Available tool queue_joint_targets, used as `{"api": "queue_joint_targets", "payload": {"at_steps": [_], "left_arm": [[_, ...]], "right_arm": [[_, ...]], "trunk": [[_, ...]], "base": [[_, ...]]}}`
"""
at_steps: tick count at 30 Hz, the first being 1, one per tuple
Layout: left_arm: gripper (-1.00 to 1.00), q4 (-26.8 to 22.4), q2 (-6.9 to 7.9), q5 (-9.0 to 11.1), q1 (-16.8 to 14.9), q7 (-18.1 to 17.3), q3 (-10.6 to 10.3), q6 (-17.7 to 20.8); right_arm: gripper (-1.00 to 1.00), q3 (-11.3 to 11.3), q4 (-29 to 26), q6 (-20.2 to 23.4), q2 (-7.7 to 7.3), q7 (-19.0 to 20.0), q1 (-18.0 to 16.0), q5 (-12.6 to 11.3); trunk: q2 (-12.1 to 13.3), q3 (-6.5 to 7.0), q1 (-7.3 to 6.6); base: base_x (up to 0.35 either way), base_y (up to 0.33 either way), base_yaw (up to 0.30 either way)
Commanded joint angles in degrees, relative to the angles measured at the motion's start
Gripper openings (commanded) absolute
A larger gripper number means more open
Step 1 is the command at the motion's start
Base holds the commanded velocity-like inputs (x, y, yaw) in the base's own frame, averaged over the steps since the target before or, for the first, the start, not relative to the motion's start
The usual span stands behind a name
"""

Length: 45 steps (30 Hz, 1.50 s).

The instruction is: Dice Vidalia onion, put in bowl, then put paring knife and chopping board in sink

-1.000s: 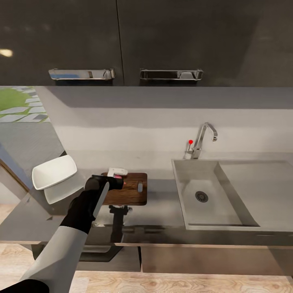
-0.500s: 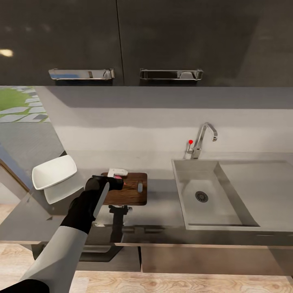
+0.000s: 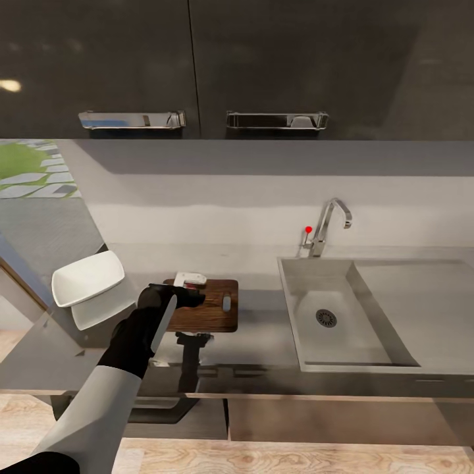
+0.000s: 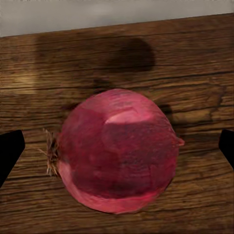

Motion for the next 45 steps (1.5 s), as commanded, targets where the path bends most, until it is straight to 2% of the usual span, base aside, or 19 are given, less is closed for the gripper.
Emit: {"api": "queue_joint_targets", "payload": {"at_steps": [1, 13, 18, 22, 27, 32, 45], "left_arm": [[1.0, 0.0, -0.02, 0.0, 0.0, 0.2, 0.0, 0.3], [1.0, -0.9, -0.05, 0.0, 0.0, 0.2, 0.0, 0.4], [1.0, -3.7, -0.05, 0.0, 0.0, 0.2, 0.0, 0.7], [1.0, -7.9, -0.05, 0.1, 0.0, 0.2, 0.0, 0.9], [1.0, -10.2, -0.05, 0.2, 0.0, 0.2, 0.0, 2.7], [1.0, -10.5, -0.05, 0.2, 0.0, 0.2, 0.0, 3.9], [1.0, -9.8, -0.04, 0.4, 0.0, 0.2, 0.0, 4.0]], "right_arm": [[1.0, 0.3, 0.0, -0.1, -0.04, -0.5, 0.0, 0.1], [1.0, 0.3, 0.0, -0.1, -0.04, -0.5, -0.1, 0.1], [1.0, 0.3, 0.0, -0.1, -0.04, -0.5, 0.0, 0.1], [1.0, 0.3, 0.0, -0.1, -0.04, -0.5, 0.0, 0.1], [1.0, 0.3, 0.0, -0.1, -0.04, -0.5, 0.0, 0.1], [1.0, 0.3, 0.0, -0.1, -0.04, -0.5, -0.1, 0.1], [1.0, 0.3, 0.0, -0.1, -0.04, -0.5, -0.1, 0.1]], "trunk": [[-0.1, -0.11, 0.03], [-0.1, -0.11, 0.03], [-0.1, -0.11, 0.03], [-0.1, -0.11, 0.03], [-0.1, -0.11, 0.03], [-0.1, -0.11, 0.03], [-0.1, -0.11, 0.03]], "base": [[0.0, 0.0, 0.0], [0.0, 0.0, 0.0], [0.0, 0.0, 0.0], [0.0, 0.0, 0.0], [-0.023, 0.0, 0.0], [-0.238, 0.0, 0.0], [-0.328, 0.0, 0.0]]}}
